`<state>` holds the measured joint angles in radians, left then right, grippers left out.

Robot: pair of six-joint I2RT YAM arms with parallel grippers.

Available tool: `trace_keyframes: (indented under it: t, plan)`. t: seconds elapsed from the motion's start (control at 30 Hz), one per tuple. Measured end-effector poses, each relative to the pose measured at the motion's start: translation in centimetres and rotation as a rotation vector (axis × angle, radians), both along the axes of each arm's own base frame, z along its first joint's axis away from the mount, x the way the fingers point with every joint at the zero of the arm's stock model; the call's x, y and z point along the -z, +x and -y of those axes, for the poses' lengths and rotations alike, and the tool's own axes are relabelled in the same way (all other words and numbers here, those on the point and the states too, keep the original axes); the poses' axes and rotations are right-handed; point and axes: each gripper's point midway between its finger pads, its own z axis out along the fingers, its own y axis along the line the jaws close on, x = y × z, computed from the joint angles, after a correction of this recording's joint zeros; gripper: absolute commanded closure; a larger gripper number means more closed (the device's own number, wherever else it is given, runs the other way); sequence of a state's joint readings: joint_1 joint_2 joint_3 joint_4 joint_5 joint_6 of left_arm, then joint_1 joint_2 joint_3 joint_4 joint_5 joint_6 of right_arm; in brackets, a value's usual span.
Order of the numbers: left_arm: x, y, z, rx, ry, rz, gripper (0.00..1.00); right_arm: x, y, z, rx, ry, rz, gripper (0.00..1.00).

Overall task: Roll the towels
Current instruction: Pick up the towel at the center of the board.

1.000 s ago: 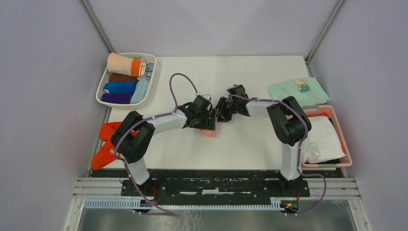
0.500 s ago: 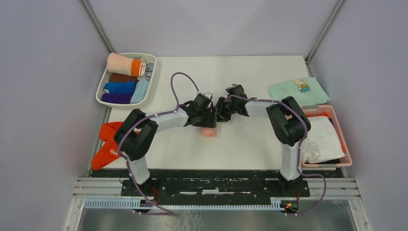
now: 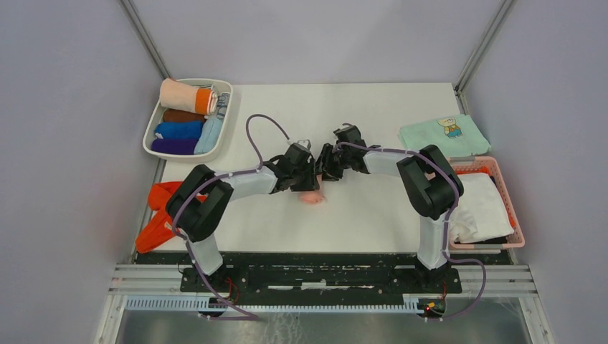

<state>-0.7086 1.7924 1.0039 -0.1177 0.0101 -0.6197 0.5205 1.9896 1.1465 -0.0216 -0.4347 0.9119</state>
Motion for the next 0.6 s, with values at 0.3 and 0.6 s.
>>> trace_keyframes:
  t: [0.3,0.6]
  plan:
    - [-0.3,-0.9,-1.2,-0.113,-0.046,-0.031,0.96,-1.6,-1.3,1.1,-0.031,-0.062,0.008,0.24]
    - [-3.0,1.4,-9.8,-0.414,-0.006,-0.016,0.97,-8.2,0.3,9.4,0.067,-0.130,0.073,0.15]
